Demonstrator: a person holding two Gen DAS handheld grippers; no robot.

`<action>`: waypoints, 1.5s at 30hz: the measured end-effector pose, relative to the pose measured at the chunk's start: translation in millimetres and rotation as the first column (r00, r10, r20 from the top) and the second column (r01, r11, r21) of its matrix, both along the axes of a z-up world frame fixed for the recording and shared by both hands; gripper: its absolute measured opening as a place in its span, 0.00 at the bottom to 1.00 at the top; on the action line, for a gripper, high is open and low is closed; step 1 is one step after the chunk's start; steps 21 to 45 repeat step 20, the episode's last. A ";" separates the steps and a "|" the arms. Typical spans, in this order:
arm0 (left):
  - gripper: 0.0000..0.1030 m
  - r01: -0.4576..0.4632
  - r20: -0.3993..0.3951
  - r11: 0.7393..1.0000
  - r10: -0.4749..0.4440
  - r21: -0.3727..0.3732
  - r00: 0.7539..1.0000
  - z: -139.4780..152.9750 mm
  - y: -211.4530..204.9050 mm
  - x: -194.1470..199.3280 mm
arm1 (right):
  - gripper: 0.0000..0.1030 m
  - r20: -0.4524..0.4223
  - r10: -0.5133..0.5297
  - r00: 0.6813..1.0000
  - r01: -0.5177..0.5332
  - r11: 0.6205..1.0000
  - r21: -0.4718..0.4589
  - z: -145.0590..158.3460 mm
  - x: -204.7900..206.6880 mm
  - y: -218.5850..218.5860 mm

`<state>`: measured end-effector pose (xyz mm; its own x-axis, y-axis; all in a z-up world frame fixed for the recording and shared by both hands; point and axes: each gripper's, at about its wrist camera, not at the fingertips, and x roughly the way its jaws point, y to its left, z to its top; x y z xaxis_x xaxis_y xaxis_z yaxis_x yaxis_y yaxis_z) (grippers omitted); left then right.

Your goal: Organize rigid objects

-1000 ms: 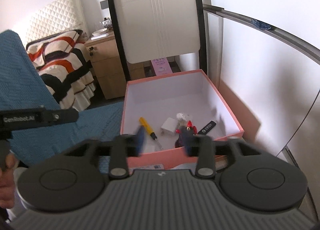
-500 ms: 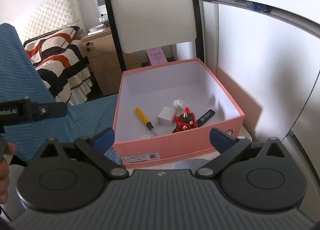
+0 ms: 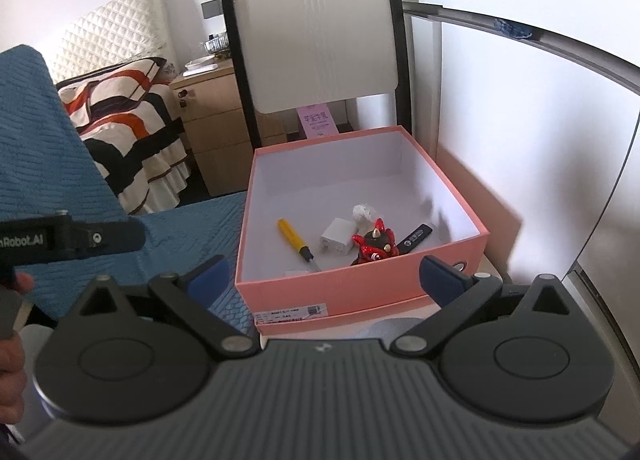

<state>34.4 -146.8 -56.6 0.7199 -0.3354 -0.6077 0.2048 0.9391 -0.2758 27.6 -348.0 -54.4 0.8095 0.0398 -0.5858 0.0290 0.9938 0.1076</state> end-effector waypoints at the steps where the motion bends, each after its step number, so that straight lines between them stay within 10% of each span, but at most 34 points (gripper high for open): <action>1: 1.00 0.000 0.000 1.000 0.000 -0.003 1.000 0.6 0.4 -0.8 | 1.00 0.000 0.001 1.000 -0.001 1.000 -0.001 0.5 -0.3 0.7; 45: 1.00 0.019 0.045 1.000 -0.018 -0.003 0.999 5.5 -4.7 -10.1 | 1.00 0.008 0.009 1.000 -0.009 1.000 0.008 1.1 -1.8 1.9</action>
